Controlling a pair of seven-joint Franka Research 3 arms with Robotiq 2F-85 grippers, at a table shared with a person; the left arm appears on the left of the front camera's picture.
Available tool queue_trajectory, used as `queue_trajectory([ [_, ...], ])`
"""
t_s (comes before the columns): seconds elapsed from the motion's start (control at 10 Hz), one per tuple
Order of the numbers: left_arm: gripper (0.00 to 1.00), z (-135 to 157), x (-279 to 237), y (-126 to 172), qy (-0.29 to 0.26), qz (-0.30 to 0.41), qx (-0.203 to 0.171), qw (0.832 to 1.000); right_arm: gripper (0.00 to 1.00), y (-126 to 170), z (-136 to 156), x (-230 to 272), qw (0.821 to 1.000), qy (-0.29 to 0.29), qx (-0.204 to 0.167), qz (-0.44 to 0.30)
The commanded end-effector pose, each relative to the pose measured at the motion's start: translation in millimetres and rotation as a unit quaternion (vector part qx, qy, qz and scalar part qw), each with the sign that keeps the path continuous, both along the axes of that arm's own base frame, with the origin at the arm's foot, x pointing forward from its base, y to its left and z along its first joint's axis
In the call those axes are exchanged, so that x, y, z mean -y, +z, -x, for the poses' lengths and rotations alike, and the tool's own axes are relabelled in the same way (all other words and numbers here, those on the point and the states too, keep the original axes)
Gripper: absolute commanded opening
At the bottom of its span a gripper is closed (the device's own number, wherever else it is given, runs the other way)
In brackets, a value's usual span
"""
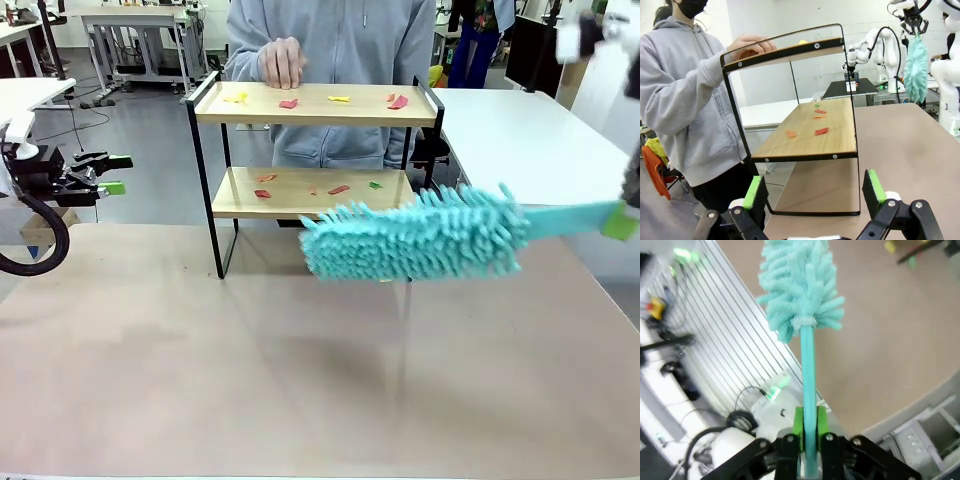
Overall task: Clean the shelf.
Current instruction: Clean the specific section of the Shelf indicated by the human with the Duster.
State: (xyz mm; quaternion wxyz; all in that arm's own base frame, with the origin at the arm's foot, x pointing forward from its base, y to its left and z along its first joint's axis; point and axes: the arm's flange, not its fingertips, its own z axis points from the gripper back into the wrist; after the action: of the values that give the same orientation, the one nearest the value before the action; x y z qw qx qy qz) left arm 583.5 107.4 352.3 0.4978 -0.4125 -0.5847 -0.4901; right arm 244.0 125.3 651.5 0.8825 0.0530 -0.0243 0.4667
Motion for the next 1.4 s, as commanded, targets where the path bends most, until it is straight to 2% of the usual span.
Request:
queue_trajectory([
  [0.0,1.00,2,0,4,0.001,0.001,0.002,1.000,0.13,31,3,-38,0.998,-0.050,0.001,-0.046],
  [0.1,1.00,2,0,4,0.001,0.001,0.002,1.000,0.13,45,8,-63,0.994,-0.073,-0.001,-0.075],
  [0.2,1.00,2,0,4,0.001,0.001,0.002,1.000,0.13,60,15,-99,0.988,-0.122,0.002,-0.100],
  [0.4,1.00,2,0,4,0.001,0.001,0.002,1.000,0.13,73,18,-144,0.971,-0.199,0.044,-0.127],
  [0.5,1.00,2,0,4,0.001,0.001,0.002,1.000,0.13,76,14,-163,0.963,-0.219,0.059,-0.145],
  [0.6,1.00,2,0,4,0.001,0.001,0.002,1.000,0.13,77,6,-178,0.959,-0.230,0.059,-0.152],
  [0.7,1.00,2,0,4,0.001,0.001,0.002,1.000,0.13,79,6,-181,0.971,-0.202,0.026,-0.129],
  [0.8,1.00,2,0,4,0.001,0.001,0.002,1.000,0.13,76,19,-169,0.966,-0.210,0.044,-0.146],
  [1.2,1.00,2,0,4,0.001,0.001,0.002,1.000,0.13,76,14,-177,0.966,-0.211,0.039,-0.144],
  [1.3,1.00,2,0,4,0.001,0.001,0.002,1.000,0.13,88,15,-210,0.955,-0.240,0.093,-0.146],
])
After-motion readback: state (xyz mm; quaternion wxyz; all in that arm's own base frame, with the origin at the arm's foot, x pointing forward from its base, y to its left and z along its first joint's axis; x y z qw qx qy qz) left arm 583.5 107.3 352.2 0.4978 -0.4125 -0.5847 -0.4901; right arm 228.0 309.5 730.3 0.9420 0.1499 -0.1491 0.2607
